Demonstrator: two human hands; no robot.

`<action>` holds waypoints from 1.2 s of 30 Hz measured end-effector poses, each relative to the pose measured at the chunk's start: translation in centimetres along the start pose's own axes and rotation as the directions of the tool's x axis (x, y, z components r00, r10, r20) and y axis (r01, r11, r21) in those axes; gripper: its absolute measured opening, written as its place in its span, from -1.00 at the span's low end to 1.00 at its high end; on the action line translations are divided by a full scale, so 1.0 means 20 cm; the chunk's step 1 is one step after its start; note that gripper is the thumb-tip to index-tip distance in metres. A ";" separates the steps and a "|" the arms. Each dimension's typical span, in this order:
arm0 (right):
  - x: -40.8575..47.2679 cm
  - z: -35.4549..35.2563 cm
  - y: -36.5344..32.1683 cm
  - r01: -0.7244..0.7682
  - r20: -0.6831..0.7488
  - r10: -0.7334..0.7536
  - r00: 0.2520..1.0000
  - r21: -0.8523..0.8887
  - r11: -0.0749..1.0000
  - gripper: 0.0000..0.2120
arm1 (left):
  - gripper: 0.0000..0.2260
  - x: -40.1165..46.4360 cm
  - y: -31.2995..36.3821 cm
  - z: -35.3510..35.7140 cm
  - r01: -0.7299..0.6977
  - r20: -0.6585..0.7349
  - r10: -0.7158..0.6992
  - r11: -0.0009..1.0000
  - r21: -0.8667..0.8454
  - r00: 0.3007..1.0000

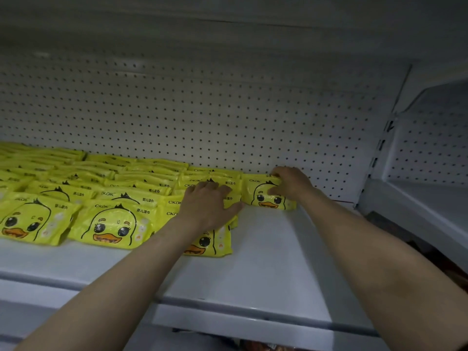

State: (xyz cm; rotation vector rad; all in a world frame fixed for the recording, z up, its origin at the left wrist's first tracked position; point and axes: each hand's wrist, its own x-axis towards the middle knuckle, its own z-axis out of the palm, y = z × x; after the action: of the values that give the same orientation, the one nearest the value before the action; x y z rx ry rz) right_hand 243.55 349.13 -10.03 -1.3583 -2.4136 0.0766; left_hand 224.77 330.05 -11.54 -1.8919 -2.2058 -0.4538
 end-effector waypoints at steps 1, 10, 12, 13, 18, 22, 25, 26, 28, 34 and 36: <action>0.00 0.00 -0.01 0.005 -0.004 -0.005 1.000 -0.008 1.000 -0.47 | -0.42 0.00 0.00 0.00 0.002 -0.001 -0.002 1.000 0.001 1.000; 0.03 0.03 -0.03 0.031 -0.067 -0.035 0.997 -0.068 0.997 -0.49 | -0.43 0.01 -0.02 0.02 0.001 -0.014 -0.001 1.000 -0.012 1.000; 0.02 0.04 -0.04 0.030 -0.075 -0.036 0.997 -0.076 0.997 -0.50 | -0.43 0.02 -0.02 0.03 0.000 -0.018 0.000 1.000 -0.006 1.000; 0.02 0.04 -0.04 0.030 -0.076 -0.036 0.996 -0.078 0.996 -0.50 | -0.43 0.02 -0.02 0.03 -0.001 -0.018 0.001 1.000 -0.004 1.000; 0.01 0.04 -0.04 0.040 -0.069 -0.046 0.997 -0.091 0.995 -0.50 | -0.37 0.03 -0.02 0.03 -0.001 -0.017 0.001 1.000 0.001 1.000; 0.01 0.05 -0.05 0.040 -0.079 -0.048 0.996 -0.102 0.994 -0.51 | -0.44 0.03 -0.02 0.04 0.002 -0.029 -0.002 1.000 0.006 1.000; 0.00 0.05 -0.06 0.036 -0.108 -0.051 0.993 -0.135 0.990 -0.50 | -0.44 0.03 -0.01 0.03 0.005 -0.023 -0.005 1.000 0.002 1.000; 0.00 0.05 -0.06 0.035 -0.117 -0.053 0.992 -0.150 0.988 -0.50 | -0.45 0.03 -0.01 0.03 0.004 -0.021 -0.004 1.000 0.000 1.000; -0.01 0.05 -0.08 0.028 -0.126 -0.053 0.991 -0.198 0.980 -0.50 | -0.45 0.02 -0.02 0.02 0.004 -0.012 -0.004 1.000 -0.012 1.000; -0.06 -0.01 -0.22 -0.019 -0.146 -0.020 0.989 -0.260 0.966 -0.40 | -0.48 0.00 -0.06 -0.07 0.018 0.020 -0.016 0.996 -0.092 1.000; -0.08 -0.07 -0.33 -0.001 -0.108 -0.024 0.994 -0.226 0.974 -0.41 | -0.49 -0.02 -0.12 -0.15 0.040 0.000 -0.041 0.981 -0.189 0.999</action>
State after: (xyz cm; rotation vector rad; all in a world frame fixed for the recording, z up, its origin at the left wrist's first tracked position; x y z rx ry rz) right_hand 239.46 344.09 -7.68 -1.4037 -2.3937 -0.2774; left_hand 222.24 328.38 -9.17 -1.9374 -2.2742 -0.6965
